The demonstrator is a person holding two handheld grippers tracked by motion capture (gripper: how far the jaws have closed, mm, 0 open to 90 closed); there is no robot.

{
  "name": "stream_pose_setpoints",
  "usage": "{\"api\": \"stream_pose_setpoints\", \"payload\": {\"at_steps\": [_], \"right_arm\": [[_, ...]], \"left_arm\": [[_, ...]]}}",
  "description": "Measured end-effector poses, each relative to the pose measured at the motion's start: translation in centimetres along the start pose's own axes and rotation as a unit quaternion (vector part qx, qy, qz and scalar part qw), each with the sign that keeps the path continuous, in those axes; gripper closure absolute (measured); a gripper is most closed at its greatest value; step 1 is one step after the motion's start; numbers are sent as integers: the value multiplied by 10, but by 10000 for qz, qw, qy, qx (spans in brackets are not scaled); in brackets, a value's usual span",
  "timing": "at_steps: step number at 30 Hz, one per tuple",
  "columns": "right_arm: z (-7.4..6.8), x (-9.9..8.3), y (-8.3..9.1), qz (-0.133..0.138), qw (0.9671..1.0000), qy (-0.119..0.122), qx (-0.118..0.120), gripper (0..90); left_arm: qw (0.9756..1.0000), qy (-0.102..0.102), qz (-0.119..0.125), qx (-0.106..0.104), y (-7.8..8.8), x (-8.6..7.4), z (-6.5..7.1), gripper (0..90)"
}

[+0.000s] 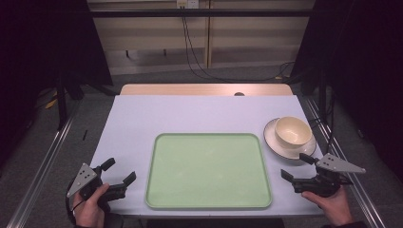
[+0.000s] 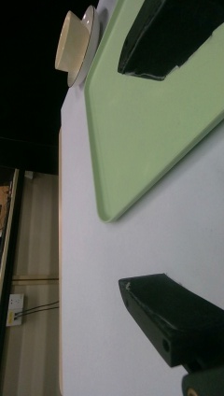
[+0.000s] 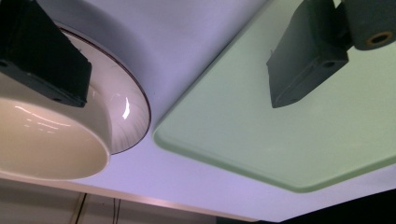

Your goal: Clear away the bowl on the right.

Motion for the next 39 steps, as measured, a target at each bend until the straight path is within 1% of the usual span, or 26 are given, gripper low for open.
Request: {"api": "stream_pose_setpoints", "payload": {"at_steps": [2,6,9,10,11,12,13,14,16,17,18,19,20,21,22,25,26,27,29,30,31,33,35,36,37,39], "right_arm": [[2,0,0,-75,9999,-132,78,62],[3,1,1,-57,9998,-171,90,65],[5,3,3,10,9997,-216,110,75],[7,5,6,-78,9995,-274,104,109],[7,5,6,-78,9995,-274,104,109],[8,6,7,-36,9996,-253,128,109],[11,8,8,1,9996,-276,90,98],[11,9,9,3,9993,-361,116,100],[13,9,9,-20,9991,-400,124,105],[14,10,9,17,9992,-383,70,105],[15,12,11,16,9991,-395,126,152],[15,12,11,16,9991,-395,126,152],[16,13,12,24,9990,-404,167,174],[16,15,13,109,9987,-459,172,175],[16,15,13,109,9987,-459,172,175],[19,18,16,86,9993,-358,94,179],[19,19,16,98,9991,-413,90,200],[21,21,17,76,9993,-353,115,207],[24,24,17,47,9991,-404,71,209],[24,24,17,47,9991,-404,71,209],[27,26,17,56,9993,-369,39,213],[30,29,17,-62,9989,-457,55,220],[32,31,16,-24,9989,-462,38,204],[36,35,15,-35,9990,-456,-33,206],[36,35,15,-35,9990,-456,-33,206],[39,39,13,-156,9987,-479,-65,212]], "left_arm": [[10000,3,-14,-10,0,0,0,6],[10000,3,-10,-31,0,0,0,7],[10000,-6,-10,-23,0,0,0,7],[10000,-8,-12,-25,0,0,0,7],[10000,-15,-18,-34,0,0,0,7],[10000,-20,-19,-37,-1,0,0,7],[10000,-9,-13,-39,-1,0,0,6],[10000,3,-7,-34,-1,0,0,6],[10000,-4,-12,-27,-1,0,0,6],[10000,0,-11,-27,-1,0,0,7],[10000,-14,-13,-30,0,0,0,6],[10000,-14,-13,-30,0,0,0,6],[10000,-14,-13,-30,0,0,0,6],[10000,-5,-17,-29,-1,0,0,6],[10000,-5,-17,-29,-1,0,0,7],[10000,2,-19,-51,-1,0,1,7],[10000,2,-19,-51,-1,0,1,7],[10000,2,-21,-48,-1,0,0,7],[10000,9,-16,-33,-1,0,0,7],[10000,16,-18,-49,-1,0,0,7],[10000,19,-16,-39,-1,0,0,7],[10000,20,-10,-55,-1,0,0,7],[10000,23,-6,-55,-1,0,0,7],[10000,22,-7,-54,-1,0,0,7],[10000,18,-13,-54,-1,0,0,7],[10000,19,-11,-54,-1,0,0,7]]}}
Point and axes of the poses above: each handheld gripper's, and its own axes: y roughly backward along the jaws, x roughly out of its top, z roughly to its right, the point moved 3 cm from there along -y, roughly forward along the jaws, and after that the axes turned 14 degrees about -y, right-handed, at the moved point
